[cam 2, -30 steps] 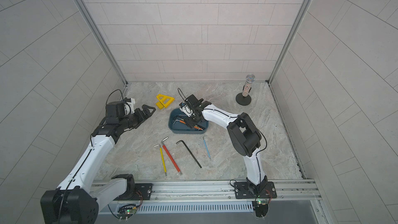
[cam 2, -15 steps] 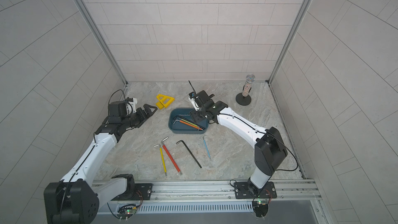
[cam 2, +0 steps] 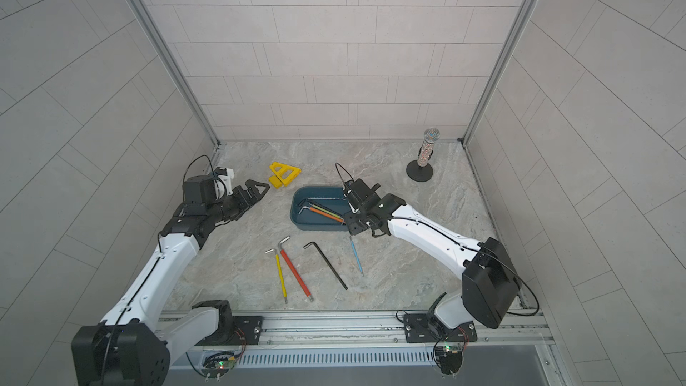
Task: Put the hex key on the desktop into the storage box
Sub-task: Pick up the Allen key from the center of the board.
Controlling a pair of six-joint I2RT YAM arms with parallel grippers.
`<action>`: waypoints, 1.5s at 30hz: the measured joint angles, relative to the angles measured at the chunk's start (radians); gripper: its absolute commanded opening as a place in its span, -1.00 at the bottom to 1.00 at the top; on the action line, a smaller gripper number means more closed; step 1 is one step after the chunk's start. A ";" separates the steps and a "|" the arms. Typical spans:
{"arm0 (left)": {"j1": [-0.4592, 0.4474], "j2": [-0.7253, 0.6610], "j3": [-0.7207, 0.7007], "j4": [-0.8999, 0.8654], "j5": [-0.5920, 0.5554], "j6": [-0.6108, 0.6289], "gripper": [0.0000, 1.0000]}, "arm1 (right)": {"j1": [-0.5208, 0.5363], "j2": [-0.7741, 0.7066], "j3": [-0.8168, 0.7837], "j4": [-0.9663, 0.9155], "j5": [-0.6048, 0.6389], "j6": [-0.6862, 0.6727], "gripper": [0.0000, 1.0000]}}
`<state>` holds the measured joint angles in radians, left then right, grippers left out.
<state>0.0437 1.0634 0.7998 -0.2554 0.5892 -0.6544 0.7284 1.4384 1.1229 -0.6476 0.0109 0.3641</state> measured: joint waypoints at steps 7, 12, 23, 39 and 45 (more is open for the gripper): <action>0.000 -0.005 0.000 -0.004 0.005 -0.003 1.00 | 0.101 -0.032 -0.145 0.013 0.039 0.095 0.10; 0.000 -0.011 0.000 -0.003 0.015 -0.006 1.00 | 0.116 -0.029 -0.242 0.067 0.039 0.142 -0.04; 0.000 -0.023 -0.009 0.000 0.020 -0.012 1.00 | 0.176 0.119 -0.280 0.196 0.033 0.202 -0.16; 0.000 -0.024 -0.016 0.012 0.021 -0.025 1.00 | 0.183 0.183 -0.277 0.271 0.063 0.246 -0.36; 0.000 -0.024 -0.017 0.014 0.021 -0.026 1.00 | 0.183 0.167 -0.307 0.325 0.057 0.253 -0.71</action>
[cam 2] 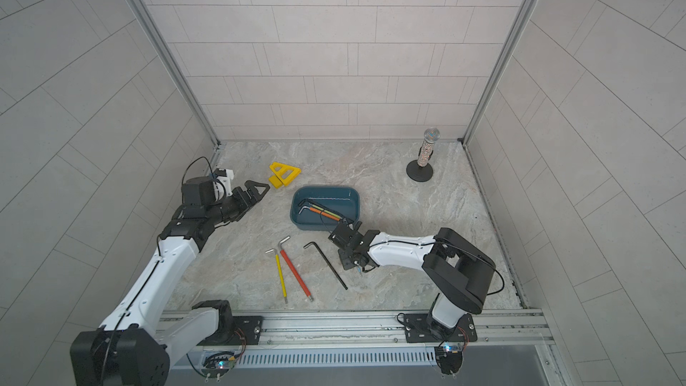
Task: Put the hex key on the desktop into the storage box
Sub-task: Pick up the Allen key from the center of the board, then place the Allen key in the storage box.
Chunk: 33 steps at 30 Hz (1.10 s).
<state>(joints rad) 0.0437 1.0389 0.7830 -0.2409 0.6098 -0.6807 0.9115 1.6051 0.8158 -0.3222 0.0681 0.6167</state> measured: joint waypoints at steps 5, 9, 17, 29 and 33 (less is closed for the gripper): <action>0.000 0.000 0.000 0.001 0.000 0.000 1.00 | 0.000 -0.021 -0.020 0.007 0.000 0.000 -0.94; 0.000 -0.002 -0.006 0.002 0.000 0.000 1.00 | 0.000 -0.050 -0.031 -0.030 0.003 -0.011 -1.00; 0.000 -0.006 -0.008 0.004 0.000 -0.003 1.00 | 0.008 -0.191 0.000 -0.147 0.030 -0.068 -1.00; 0.000 -0.007 -0.010 0.006 0.009 -0.011 1.00 | 0.026 -0.415 0.101 -0.286 0.035 -0.169 -1.00; 0.000 -0.007 -0.010 0.008 0.012 -0.011 1.00 | 0.025 -0.431 0.165 -0.322 0.057 -0.216 -1.00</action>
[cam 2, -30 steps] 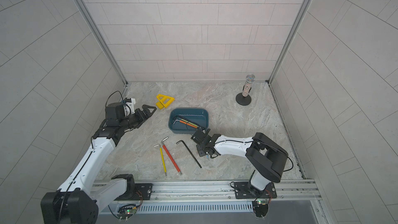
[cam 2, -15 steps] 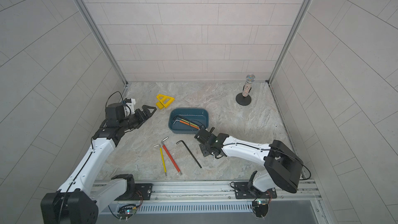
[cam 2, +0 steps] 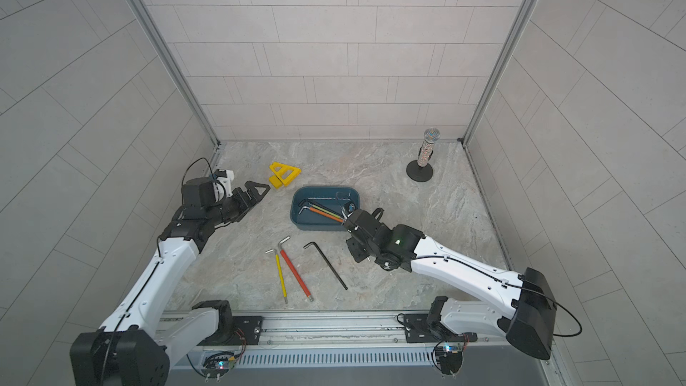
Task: Put the hex key on the desktop into the storage box
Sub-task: Place the Allen key in the storage box.
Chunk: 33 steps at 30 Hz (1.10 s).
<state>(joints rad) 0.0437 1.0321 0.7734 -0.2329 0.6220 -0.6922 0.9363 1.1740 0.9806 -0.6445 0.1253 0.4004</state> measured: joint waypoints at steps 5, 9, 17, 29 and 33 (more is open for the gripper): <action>0.000 0.000 0.000 0.005 0.004 -0.007 1.00 | -0.034 0.073 0.124 -0.021 -0.003 -0.098 -1.00; 0.000 0.000 -0.002 0.012 0.007 -0.010 1.00 | -0.115 0.203 0.235 -0.020 -0.053 -0.212 -1.00; 0.000 -0.006 -0.006 0.018 0.006 -0.011 1.00 | -0.226 0.502 0.444 -0.018 -0.150 -0.439 -1.00; 0.000 -0.001 -0.006 0.019 0.002 -0.011 1.00 | -0.274 0.803 0.560 0.058 -0.283 -0.556 -1.00; 0.000 0.011 -0.006 0.019 0.002 -0.011 1.00 | -0.274 0.845 0.562 0.092 -0.296 -0.558 -0.97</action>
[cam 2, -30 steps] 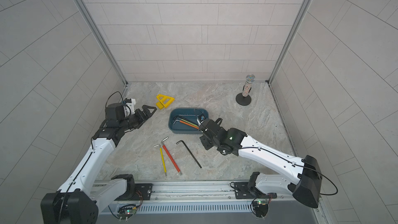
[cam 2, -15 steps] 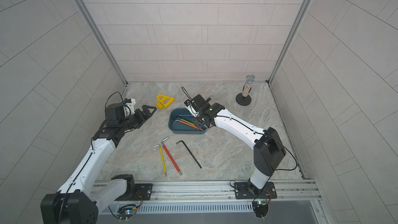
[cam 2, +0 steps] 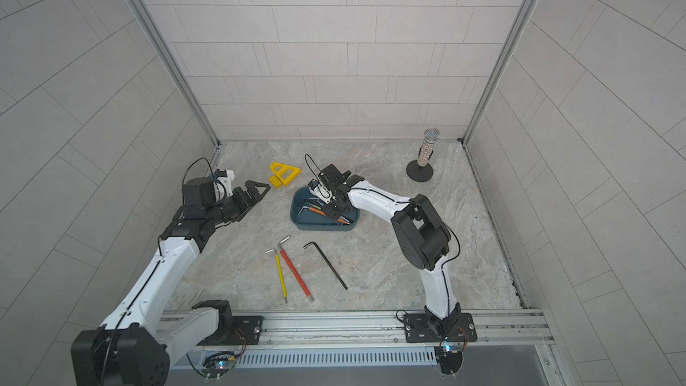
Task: Put the hex key on the desktop into the storage box
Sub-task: Place the Allen key in the storage box, then pick up the Allen key from the center of the board.
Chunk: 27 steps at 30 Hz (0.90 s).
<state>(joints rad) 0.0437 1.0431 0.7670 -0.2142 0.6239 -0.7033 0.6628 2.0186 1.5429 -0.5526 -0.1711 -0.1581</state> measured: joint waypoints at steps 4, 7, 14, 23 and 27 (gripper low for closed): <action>0.000 0.002 0.000 0.000 0.000 0.000 1.00 | 0.000 0.013 0.000 0.028 -0.004 0.003 -0.64; 0.000 0.002 0.000 0.000 -0.001 -0.001 1.00 | 0.000 0.017 0.000 0.040 -0.004 0.013 -0.24; 0.000 0.002 0.000 0.000 -0.004 -0.003 1.00 | -0.001 0.017 0.000 0.062 0.002 0.020 0.21; 0.000 0.002 0.000 0.000 -0.006 -0.003 1.00 | -0.001 -0.039 -0.006 0.057 0.038 0.049 0.38; 0.000 0.002 0.000 0.000 -0.008 -0.003 1.00 | -0.001 -0.176 -0.037 0.056 0.068 0.081 0.41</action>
<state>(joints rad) 0.0437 1.0447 0.7670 -0.2142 0.6163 -0.7063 0.6617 1.8427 1.5059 -0.4969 -0.1032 -0.0772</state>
